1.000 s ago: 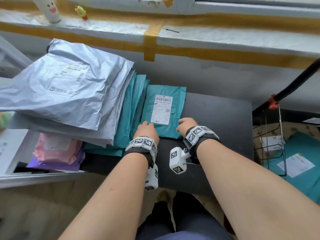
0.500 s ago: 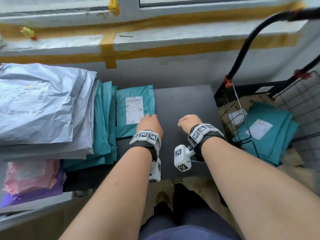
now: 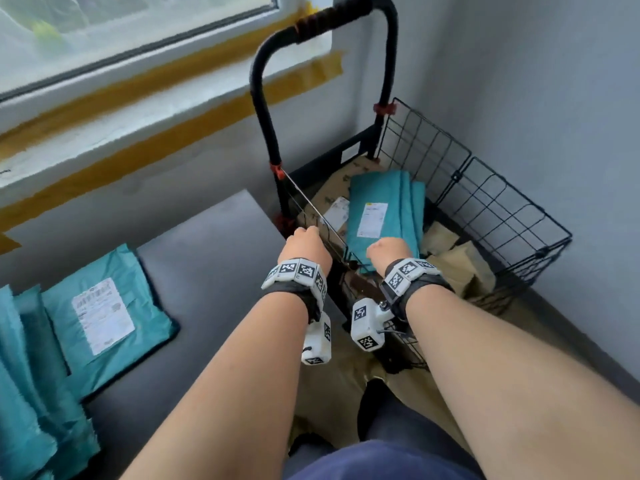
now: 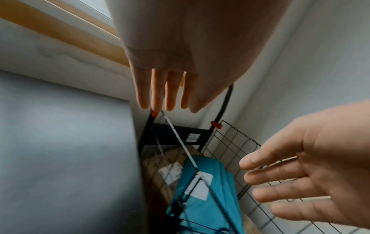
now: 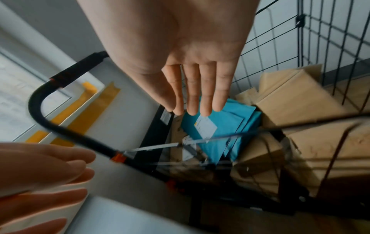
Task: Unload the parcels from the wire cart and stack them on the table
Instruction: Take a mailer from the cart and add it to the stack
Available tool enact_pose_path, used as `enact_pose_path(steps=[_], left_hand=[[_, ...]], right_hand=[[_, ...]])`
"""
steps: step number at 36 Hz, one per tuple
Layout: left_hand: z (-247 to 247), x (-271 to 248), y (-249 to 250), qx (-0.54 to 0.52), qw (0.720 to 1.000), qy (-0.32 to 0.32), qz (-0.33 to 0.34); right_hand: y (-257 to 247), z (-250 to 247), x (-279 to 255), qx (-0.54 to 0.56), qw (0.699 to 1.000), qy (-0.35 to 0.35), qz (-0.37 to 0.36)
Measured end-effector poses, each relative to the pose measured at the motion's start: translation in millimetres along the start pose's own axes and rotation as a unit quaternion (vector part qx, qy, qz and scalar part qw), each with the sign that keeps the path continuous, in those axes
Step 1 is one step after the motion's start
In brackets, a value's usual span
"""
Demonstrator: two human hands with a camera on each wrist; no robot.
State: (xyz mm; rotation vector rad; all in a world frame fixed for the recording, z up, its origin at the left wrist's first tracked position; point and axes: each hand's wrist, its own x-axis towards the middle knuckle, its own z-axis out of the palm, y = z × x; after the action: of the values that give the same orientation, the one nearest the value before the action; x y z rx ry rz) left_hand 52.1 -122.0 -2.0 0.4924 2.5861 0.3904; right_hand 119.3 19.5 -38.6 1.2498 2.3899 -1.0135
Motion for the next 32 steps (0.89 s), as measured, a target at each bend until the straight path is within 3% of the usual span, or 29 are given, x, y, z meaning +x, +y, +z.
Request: enact_pose_path(steps=[7, 12, 15, 22, 32], left_hand=[[38, 35, 106, 0.017, 0.998, -0.053, 0.027], [68, 56, 147, 0.029, 0.996, -0.081, 0.013], [81, 69, 159, 0.030, 0.995, -0.093, -0.007], [99, 110, 167, 0.032, 0.992, -0.113, -0.054], [131, 180, 159, 0.052, 0.982, -0.157, -0.087]], right_hand=[[66, -61, 61, 0.048, 0.998, -0.016, 0.031], [93, -75, 100, 0.004, 0.998, -0.034, 0.050], [99, -78, 120, -0.011, 0.997, -0.025, 0.067], [117, -73, 154, 0.078, 0.991, -0.080, 0.070], [117, -63, 209, 0.092, 0.983, -0.124, 0.099]])
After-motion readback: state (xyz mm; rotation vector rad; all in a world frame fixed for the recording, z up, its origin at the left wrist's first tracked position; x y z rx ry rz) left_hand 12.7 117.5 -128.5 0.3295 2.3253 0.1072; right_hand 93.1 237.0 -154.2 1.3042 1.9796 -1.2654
